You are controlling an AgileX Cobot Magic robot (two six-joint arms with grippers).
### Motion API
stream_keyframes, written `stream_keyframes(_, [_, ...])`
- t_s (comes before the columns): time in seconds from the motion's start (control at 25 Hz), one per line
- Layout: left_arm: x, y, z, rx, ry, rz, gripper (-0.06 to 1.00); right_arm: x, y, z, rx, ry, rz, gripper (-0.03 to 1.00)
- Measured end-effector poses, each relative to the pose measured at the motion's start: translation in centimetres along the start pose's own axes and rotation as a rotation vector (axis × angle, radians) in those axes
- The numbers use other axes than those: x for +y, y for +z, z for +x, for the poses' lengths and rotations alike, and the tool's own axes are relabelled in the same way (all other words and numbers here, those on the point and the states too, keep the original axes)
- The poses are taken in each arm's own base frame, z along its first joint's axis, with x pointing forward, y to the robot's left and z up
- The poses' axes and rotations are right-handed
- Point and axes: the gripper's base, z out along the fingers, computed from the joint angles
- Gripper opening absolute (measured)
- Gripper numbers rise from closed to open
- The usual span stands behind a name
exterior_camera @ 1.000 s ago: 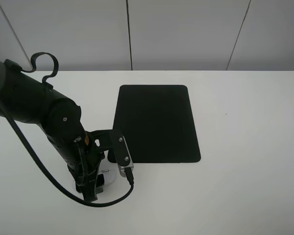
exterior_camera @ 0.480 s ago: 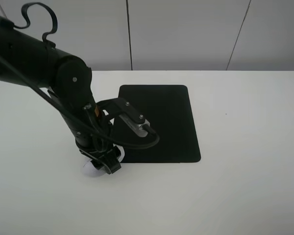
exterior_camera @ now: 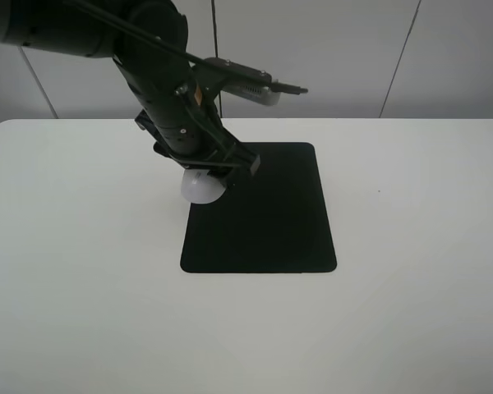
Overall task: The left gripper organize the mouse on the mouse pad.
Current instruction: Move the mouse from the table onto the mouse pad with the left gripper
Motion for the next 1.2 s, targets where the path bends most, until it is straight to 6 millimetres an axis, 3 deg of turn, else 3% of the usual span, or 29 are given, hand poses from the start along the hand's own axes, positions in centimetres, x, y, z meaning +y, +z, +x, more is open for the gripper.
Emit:
stream_keyframes(0.28, [-0.8,2.2,-3.8,0.018,-0.142,-0.033,0.62,0.0,0.0,0.0,0.000,0.000,0.000,0.83])
stream_keyframes(0.48, [-1.0,4.9,-5.5,0.039,-0.263,-0.048,0.62,0.0,0.0,0.0,0.000,0.000,0.000,0.83])
stream_keyframes(0.8, [-1.5,9.2,-6.4,0.075,-0.363,-0.057,0.62,0.0,0.0,0.0,0.000,0.000,0.000,0.83])
stream_keyframes(1.2, [-1.8,12.9,-6.2,0.118,-0.450,-0.064,0.62,0.0,0.0,0.0,0.000,0.000,0.000,0.83])
